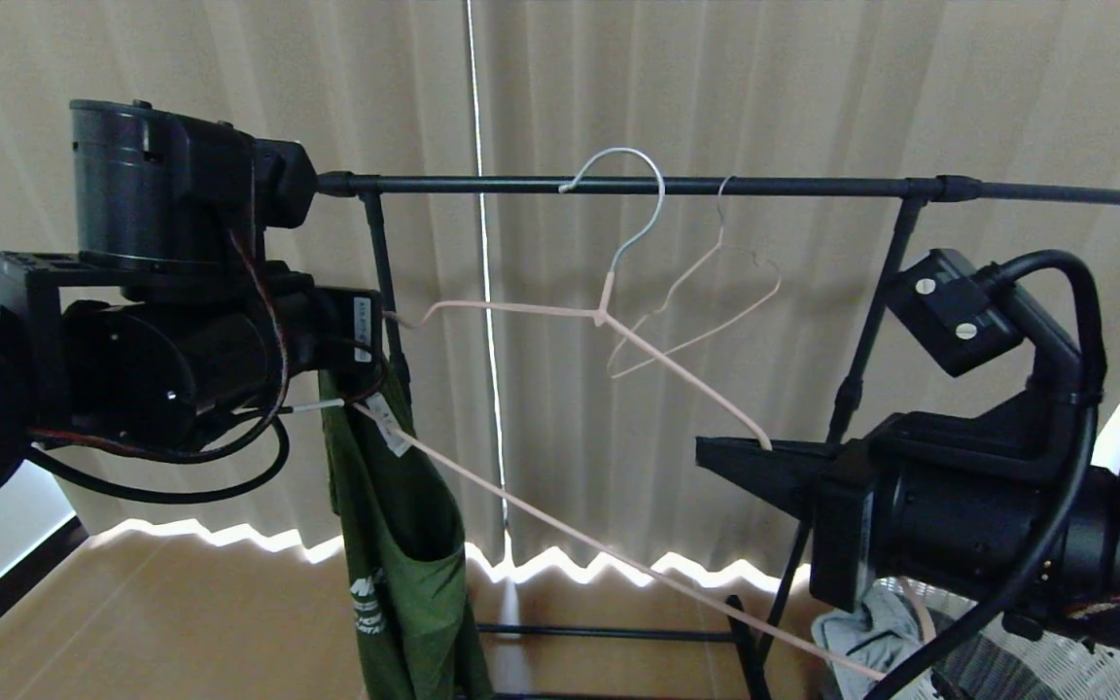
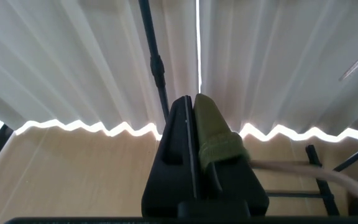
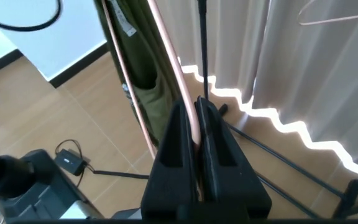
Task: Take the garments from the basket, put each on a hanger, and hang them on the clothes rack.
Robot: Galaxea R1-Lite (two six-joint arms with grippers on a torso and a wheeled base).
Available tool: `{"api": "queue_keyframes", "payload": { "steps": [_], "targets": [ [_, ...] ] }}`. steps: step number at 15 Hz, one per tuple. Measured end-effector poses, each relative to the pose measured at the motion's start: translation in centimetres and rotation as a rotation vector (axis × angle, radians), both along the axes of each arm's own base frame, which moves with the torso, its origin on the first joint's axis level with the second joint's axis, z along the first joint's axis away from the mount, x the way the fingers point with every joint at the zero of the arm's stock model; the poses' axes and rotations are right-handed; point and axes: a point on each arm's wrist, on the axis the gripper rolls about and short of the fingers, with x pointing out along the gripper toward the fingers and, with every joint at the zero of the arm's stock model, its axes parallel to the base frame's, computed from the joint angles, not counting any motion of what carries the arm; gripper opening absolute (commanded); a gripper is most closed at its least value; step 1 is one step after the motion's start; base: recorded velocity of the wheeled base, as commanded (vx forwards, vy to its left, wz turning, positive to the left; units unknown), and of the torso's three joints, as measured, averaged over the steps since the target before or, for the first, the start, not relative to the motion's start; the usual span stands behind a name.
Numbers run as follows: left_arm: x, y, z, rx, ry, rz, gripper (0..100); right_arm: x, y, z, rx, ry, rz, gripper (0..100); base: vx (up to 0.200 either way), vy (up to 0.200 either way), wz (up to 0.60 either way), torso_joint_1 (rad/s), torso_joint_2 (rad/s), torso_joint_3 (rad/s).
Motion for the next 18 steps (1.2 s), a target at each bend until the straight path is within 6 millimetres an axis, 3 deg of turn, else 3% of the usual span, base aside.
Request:
{"api": "queue_keyframes", "payload": {
  "steps": [7, 12, 18],
  "targets": [
    [-0.6, 0.2, 0.6, -0.037, -0.018, 0.003, 0, 2.3, 2.4, -2.1, -0.093, 0.024, -0.117, 0, 0.0, 0.0, 0.0, 0.0, 0.0, 0.0],
    [-1.4, 0.4, 0.6, -0.037, -0.016, -0.005, 0, 3.6, 3.8, -1.9, -0.087, 0.014, -0.192, 0, 0.0, 0.0, 0.0, 0.0, 0.0, 0.0],
    [-3.6, -2.1, 1.3, -0.073, -0.034, -0.122, 0, 4.3, 4.6, -1.5, -0.064, 0.005, -0.197, 0, 0.0, 0.0, 0.0, 0.0, 0.0, 0.0]
  ]
}}
